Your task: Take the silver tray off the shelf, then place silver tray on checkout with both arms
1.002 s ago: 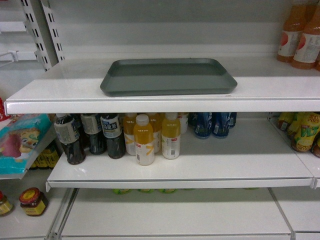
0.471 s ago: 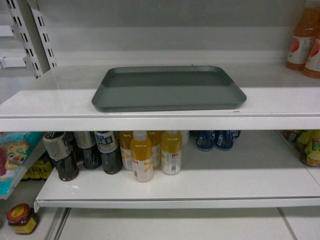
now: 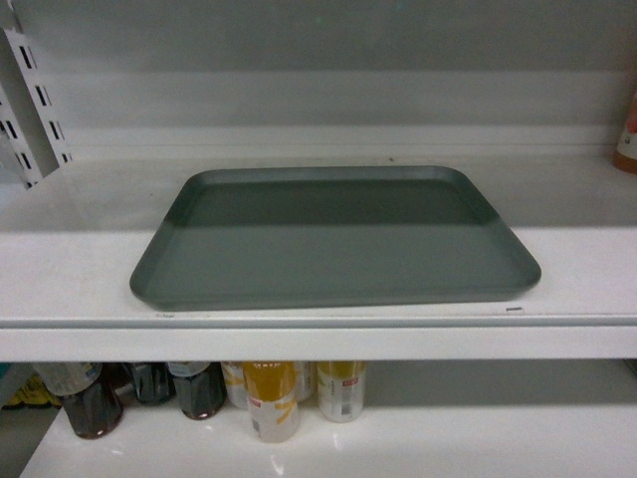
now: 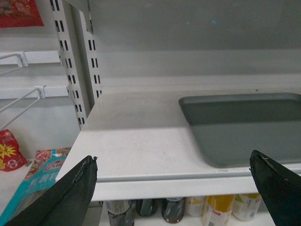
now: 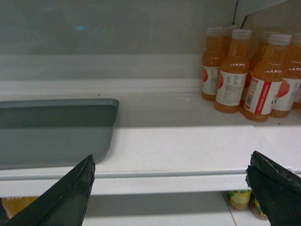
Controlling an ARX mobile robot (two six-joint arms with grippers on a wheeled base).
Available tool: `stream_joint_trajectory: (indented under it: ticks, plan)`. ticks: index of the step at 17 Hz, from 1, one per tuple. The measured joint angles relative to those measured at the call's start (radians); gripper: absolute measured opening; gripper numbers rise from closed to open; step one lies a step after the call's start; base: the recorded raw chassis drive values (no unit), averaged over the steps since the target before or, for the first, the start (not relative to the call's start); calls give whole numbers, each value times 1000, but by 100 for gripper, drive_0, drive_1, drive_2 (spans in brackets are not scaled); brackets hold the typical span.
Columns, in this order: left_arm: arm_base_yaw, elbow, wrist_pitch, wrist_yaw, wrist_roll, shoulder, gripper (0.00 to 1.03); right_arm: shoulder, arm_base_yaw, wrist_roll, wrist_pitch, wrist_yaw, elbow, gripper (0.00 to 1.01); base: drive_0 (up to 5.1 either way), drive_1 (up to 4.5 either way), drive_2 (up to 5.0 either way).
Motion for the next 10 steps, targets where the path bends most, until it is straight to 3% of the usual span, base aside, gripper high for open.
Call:
stream_joint_trajectory:
  ticks: [1, 10]
  plan:
    - [0, 0, -2, 0, 0, 0, 98, 0, 0, 0, 2, 0, 0, 98, 1, 351, -349]
    - [0, 0, -2, 0, 0, 0, 98, 0, 0, 0, 1, 0, 0, 98, 0, 0, 0]
